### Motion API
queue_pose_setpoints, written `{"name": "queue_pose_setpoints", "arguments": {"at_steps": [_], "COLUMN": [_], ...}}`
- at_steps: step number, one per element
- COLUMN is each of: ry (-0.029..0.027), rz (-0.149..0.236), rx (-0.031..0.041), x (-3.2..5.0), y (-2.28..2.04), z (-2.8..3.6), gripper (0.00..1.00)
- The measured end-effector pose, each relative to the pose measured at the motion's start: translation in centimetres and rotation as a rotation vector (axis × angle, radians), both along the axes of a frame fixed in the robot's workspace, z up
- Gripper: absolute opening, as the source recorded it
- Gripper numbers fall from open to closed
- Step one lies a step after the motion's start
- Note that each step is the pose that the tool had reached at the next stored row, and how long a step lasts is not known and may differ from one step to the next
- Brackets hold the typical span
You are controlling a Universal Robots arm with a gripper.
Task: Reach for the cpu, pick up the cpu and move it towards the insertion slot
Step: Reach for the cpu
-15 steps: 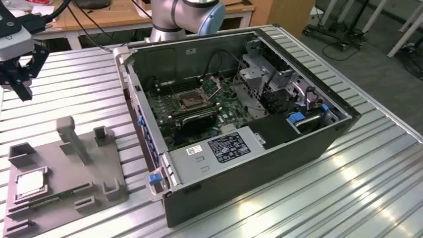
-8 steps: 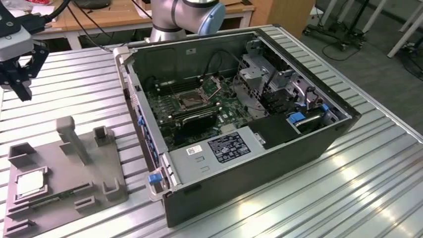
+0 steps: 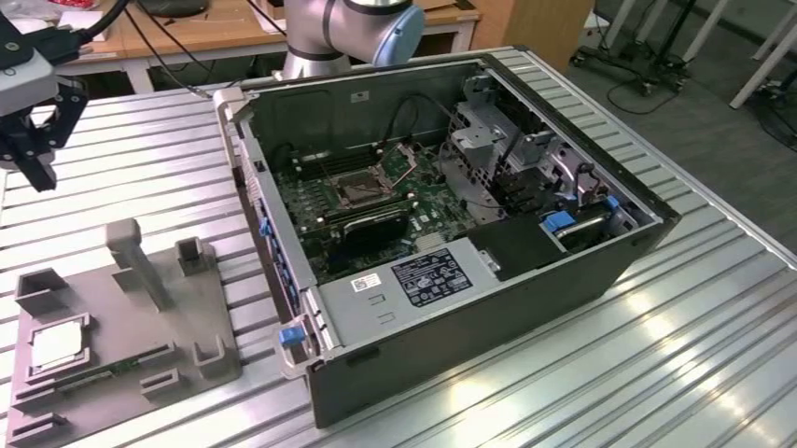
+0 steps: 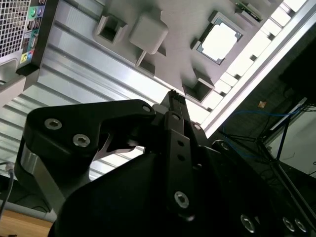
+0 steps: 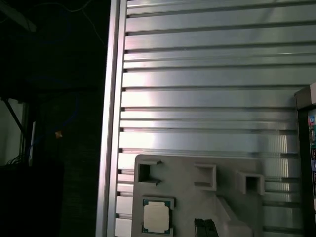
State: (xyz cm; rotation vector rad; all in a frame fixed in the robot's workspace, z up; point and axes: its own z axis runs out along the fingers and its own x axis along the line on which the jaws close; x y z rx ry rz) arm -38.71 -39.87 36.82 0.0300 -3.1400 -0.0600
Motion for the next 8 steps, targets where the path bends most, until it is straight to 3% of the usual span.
{"name": "queue_pose_setpoints", "arguments": {"at_steps": [8], "ry": [0.0000], "rz": [0.000], "rx": [0.0000], "x": [-0.25], "y": [0.00], "z": [-0.03], "gripper": [0.11]}}
